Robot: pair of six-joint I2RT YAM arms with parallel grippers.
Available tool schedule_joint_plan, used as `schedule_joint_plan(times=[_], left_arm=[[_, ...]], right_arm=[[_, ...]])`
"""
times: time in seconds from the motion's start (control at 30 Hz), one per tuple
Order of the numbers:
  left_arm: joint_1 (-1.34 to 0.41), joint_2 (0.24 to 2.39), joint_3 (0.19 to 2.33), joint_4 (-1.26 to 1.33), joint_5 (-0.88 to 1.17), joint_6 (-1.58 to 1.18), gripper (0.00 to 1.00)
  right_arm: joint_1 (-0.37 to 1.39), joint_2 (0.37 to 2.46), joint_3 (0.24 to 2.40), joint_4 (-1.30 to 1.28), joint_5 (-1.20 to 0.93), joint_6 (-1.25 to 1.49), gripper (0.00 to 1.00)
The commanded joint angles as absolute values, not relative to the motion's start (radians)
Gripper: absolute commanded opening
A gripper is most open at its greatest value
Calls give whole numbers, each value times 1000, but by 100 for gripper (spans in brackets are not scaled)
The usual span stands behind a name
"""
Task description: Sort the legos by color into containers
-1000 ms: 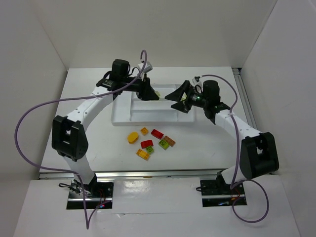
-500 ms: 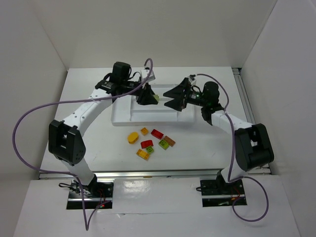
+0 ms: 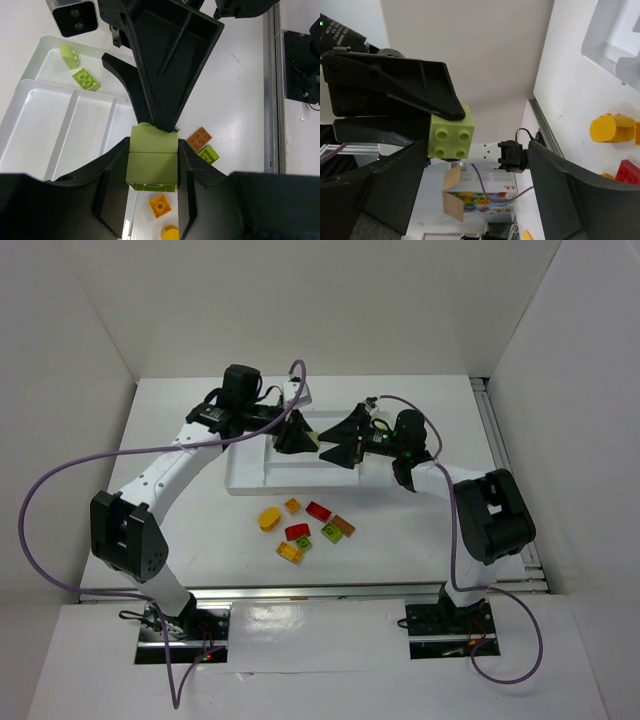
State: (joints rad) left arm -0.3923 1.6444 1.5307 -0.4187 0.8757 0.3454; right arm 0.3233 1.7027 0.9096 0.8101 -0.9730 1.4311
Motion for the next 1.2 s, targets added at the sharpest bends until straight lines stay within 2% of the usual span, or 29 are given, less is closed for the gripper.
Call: schedule_joint_plan(times=[0.0, 0.33, 0.43, 0.47, 0.57, 0.7, 0.73, 0.87, 0.9, 1.03, 1.07, 1.1, 1.17], left_arm=[[-407, 1603, 1523, -396, 927, 399, 0], [-407, 1603, 1514, -396, 917, 399, 0], [-407, 1603, 1514, -396, 908, 399, 0], [-407, 1603, 1514, -396, 908, 399, 0], [-407, 1603, 1514, -396, 899, 399, 0], [-407, 1612, 1514, -396, 899, 399, 0], [-407, 1612, 1523, -396, 899, 399, 0], [-407, 1621, 1534, -396, 856, 362, 0], [-407, 1621, 1534, -396, 838, 347, 15], [-397, 1622, 1545, -396, 844, 334, 38], [-397, 1621, 1545, -396, 844, 334, 57], [-397, 1612, 1533, -396, 844, 322, 69], [-397, 1603, 1520, -380, 844, 308, 81]], right_arm=[[337, 1721, 959, 997, -982, 1499, 87], [357, 1749, 989, 1084, -991, 1555, 75], [368, 1769, 989, 1146, -1000, 1597, 64], [368, 1769, 980, 1155, -1000, 1606, 55], [368, 1769, 970, 1155, -1000, 1606, 46], [368, 1750, 960, 1155, -1000, 1597, 46], [368, 1750, 960, 1140, -1000, 1583, 36], [368, 1707, 951, 1036, -991, 1500, 16], [359, 1695, 951, 1005, -991, 1477, 16], [319, 1623, 951, 826, -971, 1346, 13], [319, 1594, 962, 734, -962, 1277, 13], [308, 1579, 971, 683, -962, 1241, 13], [299, 1556, 1003, 545, -937, 1169, 13]])
